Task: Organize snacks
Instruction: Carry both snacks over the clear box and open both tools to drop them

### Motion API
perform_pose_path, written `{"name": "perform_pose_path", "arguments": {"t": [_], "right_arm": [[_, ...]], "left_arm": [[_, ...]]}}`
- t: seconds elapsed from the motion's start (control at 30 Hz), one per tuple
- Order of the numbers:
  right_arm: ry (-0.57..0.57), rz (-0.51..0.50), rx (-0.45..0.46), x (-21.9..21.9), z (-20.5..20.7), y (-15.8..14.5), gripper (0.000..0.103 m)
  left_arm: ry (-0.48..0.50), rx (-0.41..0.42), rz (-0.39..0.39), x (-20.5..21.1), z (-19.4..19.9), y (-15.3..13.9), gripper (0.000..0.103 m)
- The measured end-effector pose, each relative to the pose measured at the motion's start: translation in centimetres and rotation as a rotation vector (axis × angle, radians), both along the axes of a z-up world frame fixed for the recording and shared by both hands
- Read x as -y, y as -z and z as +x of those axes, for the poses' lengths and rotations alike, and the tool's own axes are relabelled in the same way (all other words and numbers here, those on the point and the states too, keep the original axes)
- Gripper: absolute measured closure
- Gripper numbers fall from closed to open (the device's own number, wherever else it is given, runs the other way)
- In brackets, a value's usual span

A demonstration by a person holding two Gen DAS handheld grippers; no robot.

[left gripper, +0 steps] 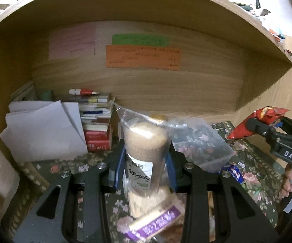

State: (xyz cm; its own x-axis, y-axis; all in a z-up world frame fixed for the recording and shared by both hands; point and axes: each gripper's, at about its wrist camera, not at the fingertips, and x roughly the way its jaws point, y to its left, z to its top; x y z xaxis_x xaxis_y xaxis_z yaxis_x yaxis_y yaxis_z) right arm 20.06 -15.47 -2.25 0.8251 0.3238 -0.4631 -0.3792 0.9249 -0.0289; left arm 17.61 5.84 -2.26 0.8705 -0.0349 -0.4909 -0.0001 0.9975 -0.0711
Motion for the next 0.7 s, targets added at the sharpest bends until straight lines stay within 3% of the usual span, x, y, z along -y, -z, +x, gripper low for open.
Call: {"name": "perform_pose_path", "arguments": {"t": [0.27,0.3,0.33,0.37,0.6,0.7], "right_arm": [[-0.056,-0.069,-0.076,-2.0,3.9,1.3,0.042],[-0.062,-0.08,-0.087,-2.2,4.3,1.6,0.042],[-0.066,-0.091,-0.097,-2.4,4.7,2.0,0.042],[-0.069,-0.105,-0.109,-2.7,5.1,2.4,0.042],[-0.095,-0.154,-0.204,-3.9,7.8,4.5,0.042],[-0.102,-0.175,-0.222,-4.2,8.2,5.0,0.041]], "left_arm": [[0.009,-0.021,0.035,-0.1,3.4,0.1,0.071],[0.015,-0.025,0.034,0.0,3.8,0.3,0.075],[0.018,-0.027,0.04,0.1,4.2,0.3,0.092],[0.017,-0.03,0.047,0.2,4.6,0.4,0.096],[0.018,-0.091,0.049,0.3,7.2,1.8,0.095],[0.01,-0.116,0.035,-0.3,7.5,2.1,0.078]]}}
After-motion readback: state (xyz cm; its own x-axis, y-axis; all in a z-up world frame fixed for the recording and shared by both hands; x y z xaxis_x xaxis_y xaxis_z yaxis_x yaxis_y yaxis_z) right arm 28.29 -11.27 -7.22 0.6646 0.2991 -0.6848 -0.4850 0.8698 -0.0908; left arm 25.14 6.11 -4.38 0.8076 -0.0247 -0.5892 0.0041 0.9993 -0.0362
